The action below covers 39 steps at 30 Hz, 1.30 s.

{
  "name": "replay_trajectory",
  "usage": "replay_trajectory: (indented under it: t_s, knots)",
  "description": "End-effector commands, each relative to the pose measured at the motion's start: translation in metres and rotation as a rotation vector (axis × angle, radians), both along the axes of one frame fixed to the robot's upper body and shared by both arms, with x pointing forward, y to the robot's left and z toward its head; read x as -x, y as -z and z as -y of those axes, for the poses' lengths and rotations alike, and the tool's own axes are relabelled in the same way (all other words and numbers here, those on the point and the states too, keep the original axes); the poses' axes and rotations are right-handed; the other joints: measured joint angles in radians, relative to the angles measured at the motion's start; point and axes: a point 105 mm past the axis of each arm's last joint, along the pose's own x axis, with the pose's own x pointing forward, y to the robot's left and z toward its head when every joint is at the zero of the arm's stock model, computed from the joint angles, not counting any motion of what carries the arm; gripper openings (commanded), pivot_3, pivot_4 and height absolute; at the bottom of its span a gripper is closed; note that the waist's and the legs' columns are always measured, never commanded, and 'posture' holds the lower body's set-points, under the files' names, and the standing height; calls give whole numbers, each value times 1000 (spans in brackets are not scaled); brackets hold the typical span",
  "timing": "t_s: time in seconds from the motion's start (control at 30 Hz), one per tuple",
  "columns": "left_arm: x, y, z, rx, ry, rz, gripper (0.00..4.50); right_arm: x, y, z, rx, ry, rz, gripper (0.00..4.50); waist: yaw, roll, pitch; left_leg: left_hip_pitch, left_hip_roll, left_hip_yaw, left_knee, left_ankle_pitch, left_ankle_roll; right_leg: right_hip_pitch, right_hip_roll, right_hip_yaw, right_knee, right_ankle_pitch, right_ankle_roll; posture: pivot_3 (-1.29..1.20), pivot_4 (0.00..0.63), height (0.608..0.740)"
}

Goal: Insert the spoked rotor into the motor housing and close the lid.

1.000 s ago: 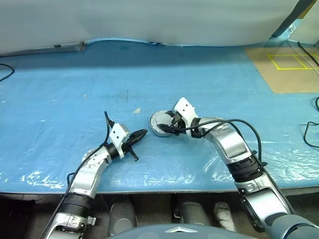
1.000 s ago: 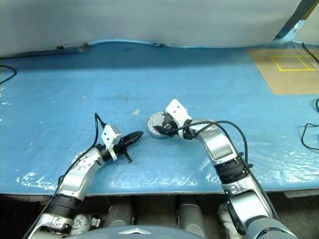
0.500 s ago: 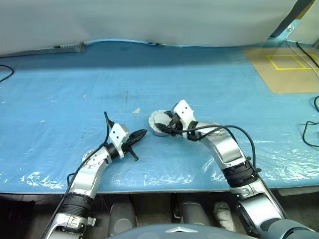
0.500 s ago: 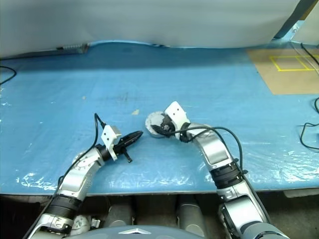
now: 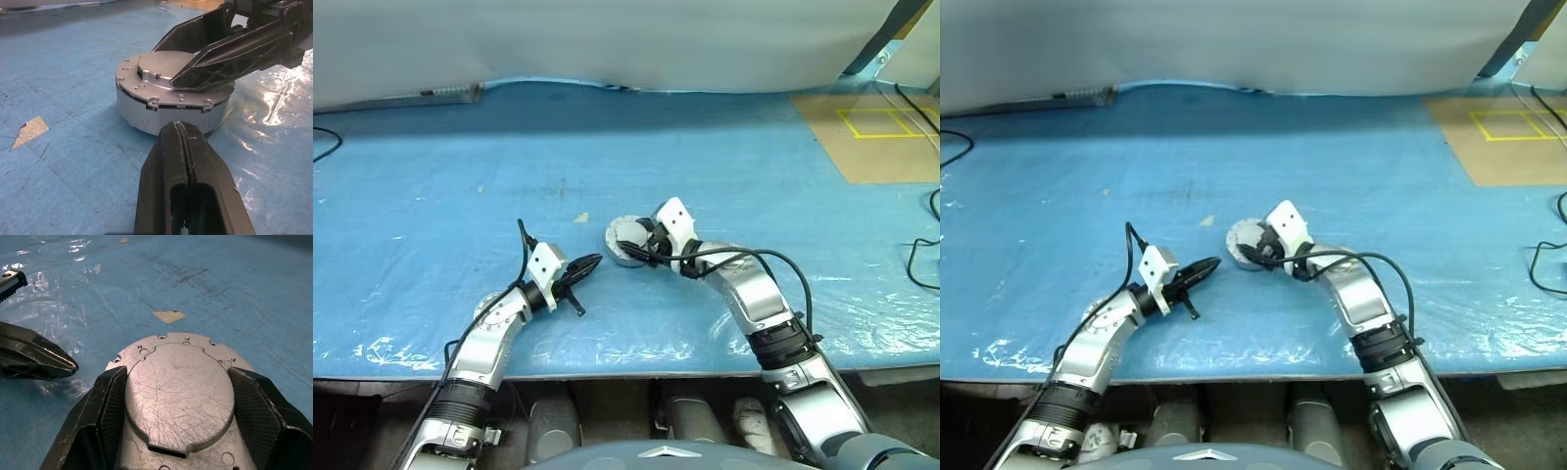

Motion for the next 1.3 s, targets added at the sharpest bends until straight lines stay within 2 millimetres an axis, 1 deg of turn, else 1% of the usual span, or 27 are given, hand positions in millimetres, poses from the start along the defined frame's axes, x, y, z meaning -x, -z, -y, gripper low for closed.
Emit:
replay_trajectory:
  t_s: [0.03, 0.2, 0.4, 0.43, 0.5, 0.57, 0.63, 0.7, 0.83, 0.9, 0.97, 1.07, 1.17, 1.3]
  knots:
    - [1, -10, 1, 6, 8, 41, 0, -2, 9, 5, 80, 20, -18, 2924, 0, 0, 0, 0, 0, 0, 0, 0, 0, 0, 0, 0, 0, 0, 0, 0, 150, 740]
    - [1, -10, 1, 7, 5, 40, 0, -3, 10, 4, 103, 30, -26, 2924, 0, 0, 0, 0, 0, 0, 0, 0, 0, 0, 0, 0, 0, 0, 0, 0, 150, 740]
    - [1, -10, 0, 12, -2, 38, 0, -1, 20, 3, 109, 40, -69, 2924, 0, 0, 0, 3, 0, 0, -1, 0, 0, 1, 0, 0, 0, 0, 0, 0, 150, 740]
    - [-1, -12, -1, 27, -15, 28, 0, -1, 20, 3, 110, 38, -69, 2924, 0, 0, 0, 4, 0, 0, -1, 0, 0, 1, 0, 0, 0, 0, 0, 0, 150, 740]
    - [-9, -21, -5, 81, -60, 18, 0, -1, 19, 5, 106, 39, -73, 2924, 0, 0, 0, 5, 0, 0, -1, 0, 0, 2, 0, 0, 0, 0, 1, 0, 150, 740]
    - [-22, -28, -12, 117, -131, -35, 0, -2, 19, 6, 107, 42, -74, 2924, 0, 0, 0, 5, 0, 0, -1, 0, 0, 2, 0, 0, 0, 0, 0, 0, 150, 740]
    - [-34, -41, -16, 200, -165, -112, 0, -3, 20, 8, 110, 46, -76, 2924, 0, 0, 0, 5, 0, 0, -1, 0, 0, 2, 0, 0, 0, 0, 0, 0, 150, 740]
    - [-41, -48, -16, 311, -146, -271, 0, -3, 21, 9, 113, 48, -78, 2924, 0, 0, 0, 6, -1, 0, -1, 0, 0, 3, 0, 0, 0, 0, 0, 0, 150, 740]
    - [-42, -62, -8, 475, -29, -494, 0, -4, 23, 9, 120, 50, -81, 2924, -1, 0, 0, 7, -1, 0, -1, 0, 0, 4, 0, 1, -1, 0, 0, 0, 150, 740]
    - [-44, -62, -6, 533, -17, -581, 0, -4, 24, 9, 122, 51, -80, 2924, -1, 0, 0, 7, -2, 0, -1, 0, 0, 4, 0, 1, -2, 0, 0, 0, 150, 740]
    - [-44, -58, -3, 535, -8, -638, 0, -5, 24, 9, 123, 54, -80, 2924, -1, 0, 0, 7, -2, 0, -1, 0, 0, 4, 0, 1, -2, 0, 0, 0, 150, 740]
    - [-41, -53, 2, 516, 3, -683, 0, -5, 23, 10, 124, 57, -77, 2924, -1, 0, 0, 8, -2, 0, -2, 0, 0, 5, 0, 1, -2, 0, 1, 0, 150, 740]
    - [-40, -39, 4, 464, -24, -712, 0, -6, 23, 10, 123, 60, -76, 2924, -1, 0, 0, 9, -2, 0, -2, 0, 0, 6, 0, 1, -3, -1, 3, 0, 150, 740]
    - [-39, -27, 12, 417, -31, -744, 0, -6, 23, 10, 123, 59, -75, 2924, -1, 0, 0, 10, -2, 0, -3, 0, 0, 7, 0, 1, -4, -4, 6, 0, 150, 740]
